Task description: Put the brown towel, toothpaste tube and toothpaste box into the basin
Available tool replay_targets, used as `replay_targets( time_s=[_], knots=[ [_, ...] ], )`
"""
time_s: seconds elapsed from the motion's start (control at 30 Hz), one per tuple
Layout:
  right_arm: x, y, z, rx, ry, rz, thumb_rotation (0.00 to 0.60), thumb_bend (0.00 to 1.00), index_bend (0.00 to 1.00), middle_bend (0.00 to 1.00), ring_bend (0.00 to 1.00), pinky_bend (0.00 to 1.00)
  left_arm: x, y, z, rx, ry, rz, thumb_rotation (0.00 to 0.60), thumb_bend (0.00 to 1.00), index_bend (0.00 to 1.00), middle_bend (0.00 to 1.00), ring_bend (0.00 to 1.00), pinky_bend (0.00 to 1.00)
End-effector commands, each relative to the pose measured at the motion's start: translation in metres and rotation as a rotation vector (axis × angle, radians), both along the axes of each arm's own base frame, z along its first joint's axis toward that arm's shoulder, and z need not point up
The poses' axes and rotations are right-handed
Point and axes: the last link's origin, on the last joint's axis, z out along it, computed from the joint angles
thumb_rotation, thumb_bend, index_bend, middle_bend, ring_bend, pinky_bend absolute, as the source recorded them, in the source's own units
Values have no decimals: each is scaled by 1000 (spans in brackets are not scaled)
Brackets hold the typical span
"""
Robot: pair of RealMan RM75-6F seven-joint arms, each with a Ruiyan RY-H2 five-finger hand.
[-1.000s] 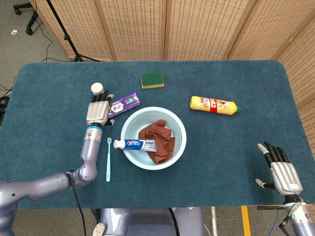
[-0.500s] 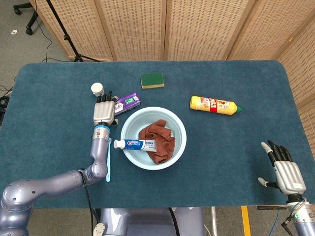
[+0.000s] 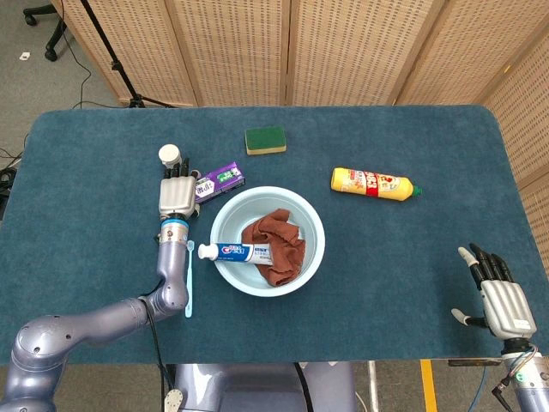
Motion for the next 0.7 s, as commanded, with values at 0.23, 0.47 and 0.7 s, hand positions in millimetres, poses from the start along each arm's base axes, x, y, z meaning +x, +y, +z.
replay_targets(
  time_s=[0.23, 0.47, 0.7],
  knots=[
    [0, 0, 0, -2, -1, 1, 600, 105, 0, 0, 0, 0, -8, 2, -2, 4, 31, 18, 600, 326, 298, 44, 13, 118],
    [0, 0, 0, -2, -1, 3, 600, 104, 0, 0, 0, 0, -14, 0, -9, -14, 63, 28, 600, 355, 331, 78, 42, 146],
    [0, 0, -1, -2, 0, 3, 600, 105, 0, 0, 0, 0, -10, 1, -7, 34, 48, -11, 600, 567, 639, 334, 287, 380]
  ],
)
